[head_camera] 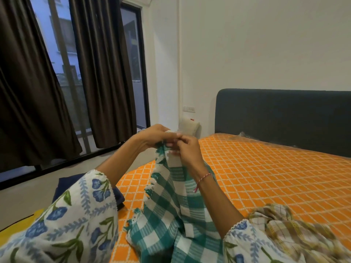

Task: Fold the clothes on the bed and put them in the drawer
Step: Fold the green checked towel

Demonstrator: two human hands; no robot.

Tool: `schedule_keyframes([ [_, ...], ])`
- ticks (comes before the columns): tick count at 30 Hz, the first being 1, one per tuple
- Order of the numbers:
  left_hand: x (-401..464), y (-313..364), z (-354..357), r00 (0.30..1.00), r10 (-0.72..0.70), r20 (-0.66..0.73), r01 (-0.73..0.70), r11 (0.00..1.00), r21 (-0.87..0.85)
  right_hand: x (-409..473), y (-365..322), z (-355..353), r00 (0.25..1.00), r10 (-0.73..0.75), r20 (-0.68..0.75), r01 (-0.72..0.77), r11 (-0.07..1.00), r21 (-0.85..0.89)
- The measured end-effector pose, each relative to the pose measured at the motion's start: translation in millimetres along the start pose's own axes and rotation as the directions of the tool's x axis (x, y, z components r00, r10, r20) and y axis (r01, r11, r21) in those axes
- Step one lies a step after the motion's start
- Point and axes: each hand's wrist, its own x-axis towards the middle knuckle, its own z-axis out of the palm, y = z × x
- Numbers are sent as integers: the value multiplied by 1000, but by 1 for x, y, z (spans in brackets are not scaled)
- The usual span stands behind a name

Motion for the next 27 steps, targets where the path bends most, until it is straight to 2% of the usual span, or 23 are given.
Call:
schedule_keyframes([
  [2, -1, -14, -9, 990, 46, 134, -34, 996, -87, 3, -1, -5, 996, 28, 87, -35, 996, 84],
  [4, -1, -24, -9, 976, 38, 215, -17, 995, -98, 9, 5, -7, 999, -7, 44, 8, 1000, -29],
  [5, -1, -28, -8, 977, 29, 213, -9, 995, -94, 12, 9, -8, 1000, -30, -2, 29, 994, -107],
  [8, -2, -34, -12, 997, 13, 80, -6, 997, -80, 15, 29, -25, 986, -94, -134, 38, 927, -372],
  [10, -5, -33, -20, 999, 14, 32, -12, 999, -52, 10, 50, -41, 990, -84, -110, 5, 817, -576],
  [13, -7, -24, -27, 999, 43, 18, -43, 999, -27, 6, 90, -56, 995, 71, -70, -97, 535, -839],
  [15, -10, -19, -33, 997, 72, 17, -72, 997, -27, 5, 108, -61, 978, 134, -160, -202, 409, -890],
  [16, -14, -16, -38, 996, 85, 16, -85, 996, -40, 5, 114, -64, 964, 132, -232, -265, 390, -882],
  [18, -20, -11, -49, 994, 108, 27, -106, 993, -54, 5, 119, -68, 936, 108, -336, -348, 436, -830],
  [21, -26, -9, -66, 996, 85, 1, -85, 996, 28, 10, 112, -69, 910, 119, -397, -390, 572, -722],
  [24, -27, -23, -82, 994, 54, -90, -37, 982, 183, 24, 88, -79, 900, 82, -428, -391, 586, -710],
  [27, -29, -43, -94, 994, 22, -111, 17, 940, 340, 48, 48, -104, 872, 49, -488, -407, 626, -665],
])
